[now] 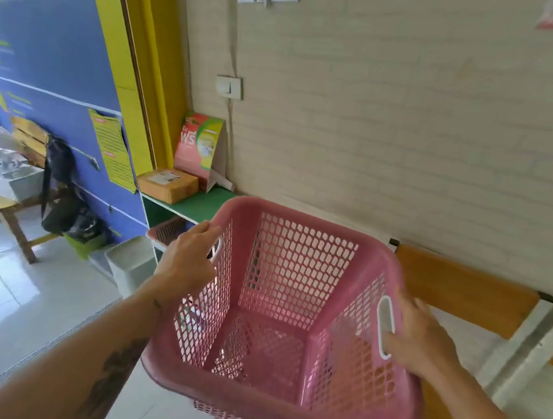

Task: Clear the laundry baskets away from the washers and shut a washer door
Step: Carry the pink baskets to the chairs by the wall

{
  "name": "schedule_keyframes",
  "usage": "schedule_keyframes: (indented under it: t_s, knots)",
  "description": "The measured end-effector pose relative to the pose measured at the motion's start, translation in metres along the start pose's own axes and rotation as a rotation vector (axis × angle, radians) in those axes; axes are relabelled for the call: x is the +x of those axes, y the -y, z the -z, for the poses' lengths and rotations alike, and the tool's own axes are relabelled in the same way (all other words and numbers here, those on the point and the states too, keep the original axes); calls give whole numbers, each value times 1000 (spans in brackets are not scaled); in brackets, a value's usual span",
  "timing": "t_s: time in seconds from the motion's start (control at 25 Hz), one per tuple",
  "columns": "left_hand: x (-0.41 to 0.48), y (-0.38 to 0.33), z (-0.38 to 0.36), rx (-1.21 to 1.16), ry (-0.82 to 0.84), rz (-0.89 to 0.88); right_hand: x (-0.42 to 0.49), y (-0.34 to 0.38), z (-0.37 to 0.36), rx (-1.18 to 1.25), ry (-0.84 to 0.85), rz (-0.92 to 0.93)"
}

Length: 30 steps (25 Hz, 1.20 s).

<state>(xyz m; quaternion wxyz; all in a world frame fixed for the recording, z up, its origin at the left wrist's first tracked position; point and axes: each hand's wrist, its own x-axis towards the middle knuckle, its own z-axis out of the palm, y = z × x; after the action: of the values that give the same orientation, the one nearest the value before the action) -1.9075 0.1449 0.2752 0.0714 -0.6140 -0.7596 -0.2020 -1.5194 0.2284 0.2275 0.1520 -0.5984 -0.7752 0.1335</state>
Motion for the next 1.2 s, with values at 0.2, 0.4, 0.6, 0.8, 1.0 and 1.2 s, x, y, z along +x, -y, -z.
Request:
schedule_keyframes:
  t_s: [0.2,0.4,0.6,0.8,1.0,1.2]
  knots:
    - [59,41,-35,-80,40,-80,27,38,-34,17,-45,-126]
    - [101,81,-108,-120,154,-73,62,41,-83,9,70,-234]
    - [119,101,-190,-73,258,8,107,22,-156,-2,132,-292]
    - [117,124,-289,-72,401,90,139,-2,-234,-12,262,-376]
    - [107,143,-364,-65,545,147,150,-18,-300,-17,361,-461]
    - [79,178,-426,-33,727,203,145,-23,-368,82,438,-559]
